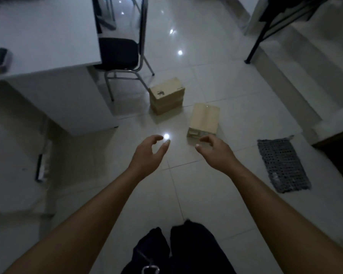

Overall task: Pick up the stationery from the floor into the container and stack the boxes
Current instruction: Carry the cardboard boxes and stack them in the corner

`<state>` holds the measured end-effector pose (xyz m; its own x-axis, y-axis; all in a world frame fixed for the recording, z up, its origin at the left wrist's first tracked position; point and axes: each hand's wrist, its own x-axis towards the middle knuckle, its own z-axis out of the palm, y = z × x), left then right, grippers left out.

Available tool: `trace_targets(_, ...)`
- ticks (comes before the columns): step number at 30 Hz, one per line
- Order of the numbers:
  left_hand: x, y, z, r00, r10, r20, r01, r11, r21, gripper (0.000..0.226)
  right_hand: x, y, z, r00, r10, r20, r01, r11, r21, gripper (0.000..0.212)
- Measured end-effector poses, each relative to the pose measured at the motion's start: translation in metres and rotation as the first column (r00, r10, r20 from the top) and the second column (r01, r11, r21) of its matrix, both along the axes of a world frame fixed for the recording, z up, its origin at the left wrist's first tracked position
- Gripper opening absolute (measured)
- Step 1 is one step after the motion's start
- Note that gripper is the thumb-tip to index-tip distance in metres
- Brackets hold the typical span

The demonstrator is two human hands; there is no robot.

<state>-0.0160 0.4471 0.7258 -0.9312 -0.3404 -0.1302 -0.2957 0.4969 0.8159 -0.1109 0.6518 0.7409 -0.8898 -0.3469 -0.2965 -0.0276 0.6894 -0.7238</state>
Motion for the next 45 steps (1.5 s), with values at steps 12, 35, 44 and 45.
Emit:
trace_targets(12, -0.229, 0.005, -0.043, 0.989, -0.071, 0.132, 0.061, 0.995, 0.078, 0.045, -0.198, 0.02, -0.054, 0.974, -0.192, 0.117, 0.189, 0.981, 0.04, 0.033)
trace_targets(35, -0.583, -0.018, -0.207, 0.868, -0.156, 0.471, 0.082, 0.981, 0.174, 0.041, -0.527, 0.0, -0.224, 0.847, -0.424, 0.321, 0.381, 0.905, 0.19, 0.032)
trace_targets(44, -0.628, -0.007, -0.355, 0.794, -0.247, 0.556, 0.162, 0.967, 0.198, 0.045, -0.56, -0.003, -0.395, 0.756, -0.506, 0.415, 0.442, 0.863, 0.245, 0.038)
trace_targets(45, -0.63, -0.005, -0.371, 0.791, -0.237, 0.564, 0.15, 0.969, 0.197, 0.046, -0.561, -0.003, -0.413, 0.748, -0.512, 0.423, 0.447, 0.859, 0.249, 0.039)
